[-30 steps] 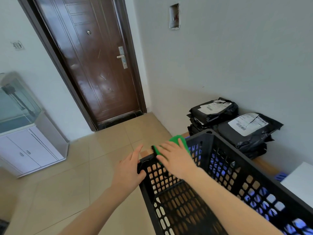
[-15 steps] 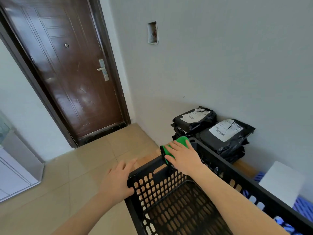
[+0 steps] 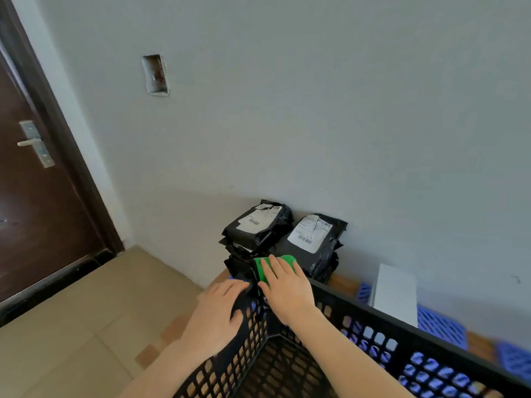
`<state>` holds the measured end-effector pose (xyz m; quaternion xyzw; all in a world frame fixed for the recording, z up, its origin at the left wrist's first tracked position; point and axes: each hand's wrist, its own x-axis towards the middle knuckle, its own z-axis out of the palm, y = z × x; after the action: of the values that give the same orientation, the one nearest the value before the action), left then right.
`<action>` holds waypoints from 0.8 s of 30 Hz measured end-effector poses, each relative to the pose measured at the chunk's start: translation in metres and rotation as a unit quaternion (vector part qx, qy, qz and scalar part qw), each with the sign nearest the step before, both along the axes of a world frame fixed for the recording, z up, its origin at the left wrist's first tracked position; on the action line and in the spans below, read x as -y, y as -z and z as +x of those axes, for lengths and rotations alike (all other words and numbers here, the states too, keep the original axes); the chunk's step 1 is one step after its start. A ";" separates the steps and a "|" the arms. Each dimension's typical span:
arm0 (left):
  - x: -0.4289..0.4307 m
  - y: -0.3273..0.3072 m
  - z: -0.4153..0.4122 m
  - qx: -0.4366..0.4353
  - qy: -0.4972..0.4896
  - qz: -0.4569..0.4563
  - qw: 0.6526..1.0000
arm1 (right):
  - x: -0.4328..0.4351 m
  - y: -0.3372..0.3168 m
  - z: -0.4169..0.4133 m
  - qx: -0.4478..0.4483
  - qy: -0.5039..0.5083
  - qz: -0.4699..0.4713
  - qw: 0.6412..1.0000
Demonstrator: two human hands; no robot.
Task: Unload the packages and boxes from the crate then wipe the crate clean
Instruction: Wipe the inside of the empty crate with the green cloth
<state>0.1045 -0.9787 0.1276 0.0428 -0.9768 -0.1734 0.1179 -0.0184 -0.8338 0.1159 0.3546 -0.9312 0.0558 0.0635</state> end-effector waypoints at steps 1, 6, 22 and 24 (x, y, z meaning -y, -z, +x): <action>0.002 0.001 -0.009 -0.002 0.023 0.001 1.000 | -0.002 0.001 0.000 0.000 0.033 -0.006 0.999; 0.008 0.005 -0.047 -0.009 0.121 0.011 0.993 | -0.042 0.011 0.003 -0.054 0.145 -0.027 0.988; 0.003 0.029 -0.087 -0.053 0.178 0.079 0.979 | -0.030 0.006 0.023 -0.076 0.315 -0.018 0.946; 0.003 0.029 -0.087 -0.056 0.181 0.108 0.976 | -0.004 0.004 0.018 -0.047 0.275 -0.024 0.960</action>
<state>0.0171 -0.9818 0.0986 -0.1325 -0.9357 -0.2981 0.1342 -0.0004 -0.8297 0.1119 0.0855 -0.9871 0.0421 0.1287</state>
